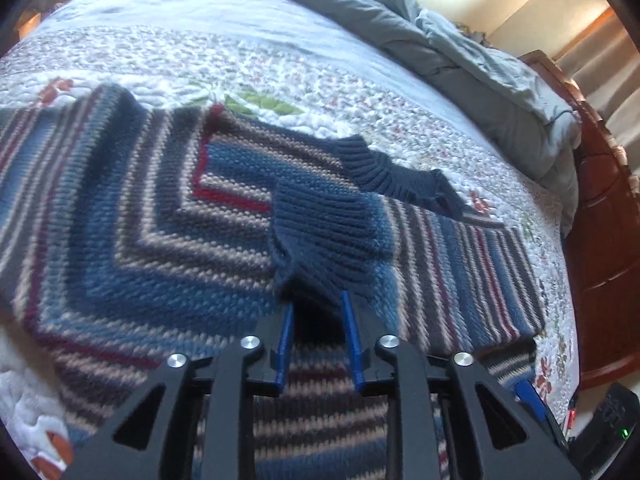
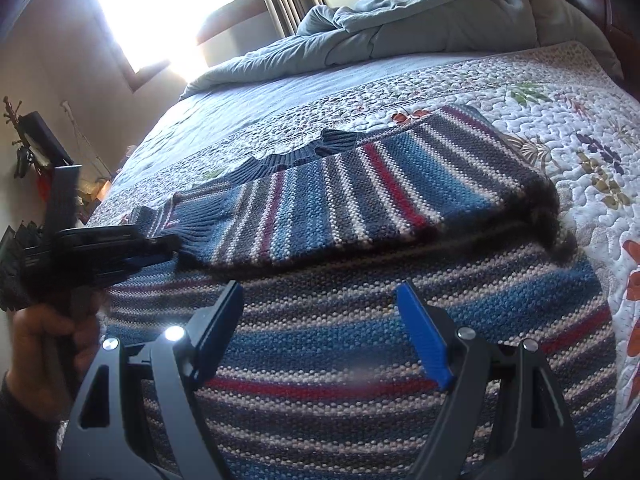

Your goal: Fold small clothes

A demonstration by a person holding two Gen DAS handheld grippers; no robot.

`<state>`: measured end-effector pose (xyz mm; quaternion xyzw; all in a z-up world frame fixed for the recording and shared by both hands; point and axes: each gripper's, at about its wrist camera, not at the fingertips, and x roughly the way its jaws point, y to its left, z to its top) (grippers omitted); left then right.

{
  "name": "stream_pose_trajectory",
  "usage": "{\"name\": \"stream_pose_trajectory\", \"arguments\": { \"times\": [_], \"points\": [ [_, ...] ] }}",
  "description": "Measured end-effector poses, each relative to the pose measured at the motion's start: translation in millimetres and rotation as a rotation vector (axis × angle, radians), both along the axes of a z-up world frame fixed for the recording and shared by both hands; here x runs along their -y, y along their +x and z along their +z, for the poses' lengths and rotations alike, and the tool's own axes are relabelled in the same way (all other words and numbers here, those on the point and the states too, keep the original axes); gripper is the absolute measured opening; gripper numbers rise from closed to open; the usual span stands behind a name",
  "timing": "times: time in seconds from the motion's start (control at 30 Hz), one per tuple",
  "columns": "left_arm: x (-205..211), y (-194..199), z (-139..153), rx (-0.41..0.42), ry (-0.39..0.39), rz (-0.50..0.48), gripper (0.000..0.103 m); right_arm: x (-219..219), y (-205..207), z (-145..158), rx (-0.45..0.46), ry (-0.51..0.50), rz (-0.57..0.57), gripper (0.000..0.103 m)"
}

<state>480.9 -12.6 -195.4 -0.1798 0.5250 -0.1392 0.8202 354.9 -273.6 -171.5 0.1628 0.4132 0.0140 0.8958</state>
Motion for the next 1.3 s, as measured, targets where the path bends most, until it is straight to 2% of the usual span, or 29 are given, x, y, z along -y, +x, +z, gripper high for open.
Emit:
{"name": "stream_pose_trajectory", "arguments": {
  "times": [0.03, 0.17, 0.2, 0.23, 0.33, 0.4, 0.47, 0.53, 0.57, 0.63, 0.7, 0.77, 0.83, 0.87, 0.9, 0.93, 0.97, 1.03, 1.1, 1.17, 1.23, 1.3],
  "points": [
    [-3, -7, 9, 0.024, 0.006, 0.0, 0.048, -1, 0, 0, 0.003, -0.009, -0.003, 0.079],
    [-18, -40, 33, 0.12, 0.02, 0.021, 0.077, -8, 0, -1, 0.012, -0.033, 0.006, 0.079],
    [-25, -51, 37, 0.142, 0.021, 0.031, 0.087, -13, -1, 0, 0.022, -0.04, 0.021, 0.079],
    [-32, -62, 39, 0.169, 0.032, 0.054, 0.093, -17, -3, 2, 0.035, -0.044, 0.038, 0.079],
    [-58, -98, 40, 0.246, 0.107, 0.143, 0.099, -30, -9, 10, 0.082, -0.01, 0.092, 0.079],
    [-81, -117, 37, 0.269, 0.14, 0.222, 0.099, -40, -6, 13, 0.095, -0.003, 0.108, 0.079],
    [-98, -129, 33, 0.269, 0.148, 0.282, 0.099, -57, 8, 14, 0.074, -0.046, 0.13, 0.079],
    [-108, -135, 28, 0.288, 0.161, 0.287, 0.099, -79, 28, 17, 0.062, -0.112, 0.171, 0.081],
    [-112, -135, 24, 0.287, 0.161, 0.276, 0.099, -99, 46, 18, 0.056, -0.177, 0.212, 0.081],
    [-116, -130, 17, 0.26, 0.112, 0.257, 0.099, -118, 71, 15, 0.033, -0.239, 0.239, 0.081],
    [-126, -128, 7, 0.231, -0.035, 0.265, 0.099, -143, 111, 3, -0.023, -0.37, 0.237, 0.081],
    [-135, -124, -3, 0.215, -0.133, 0.268, 0.099, -159, 137, -14, -0.085, -0.456, 0.242, 0.081],
    [-150, -119, -13, 0.166, -0.166, 0.308, 0.099, -175, 152, -36, -0.178, -0.493, 0.275, 0.076],
    [-157, -118, -15, 0.163, -0.196, 0.321, 0.099, -185, 153, -42, -0.186, -0.539, 0.294, 0.075],
    [-166, -118, -16, 0.165, -0.209, 0.343, 0.099, -196, 151, -41, -0.168, -0.6, 0.326, 0.069],
    [-171, -120, -15, 0.169, -0.199, 0.37, 0.099, -201, 150, -38, -0.166, -0.626, 0.352, 0.066],
    [-180, -121, -13, 0.183, -0.19, 0.403, 0.099, -209, 151, -32, -0.174, -0.629, 0.386, 0.066],
    [-186, -121, -12, 0.193, -0.186, 0.427, 0.099, -222, 156, -13, -0.186, -0.563, 0.441, 0.068],
    [-190, -119, -10, 0.209, -0.156, 0.462, 0.099, -253, 164, 18, -0.157, -0.526, 0.497, 0.068],
    [-197, -120, -12, 0.211, -0.154, 0.512, 0.099, -306, 175, 56, -0.131, -0.467, 0.615, 0.068],
    [-202, -119, -18, 0.177, -0.199, 0.544, 0.099, -370, 185, 84, -0.143, -0.408, 0.75, 0.069],
    [-201, -118, -19, 0.166, -0.224, 0.526, 0.099, -440, 189, 95, -0.192, -0.403, 0.87, 0.071]
  ]
}}
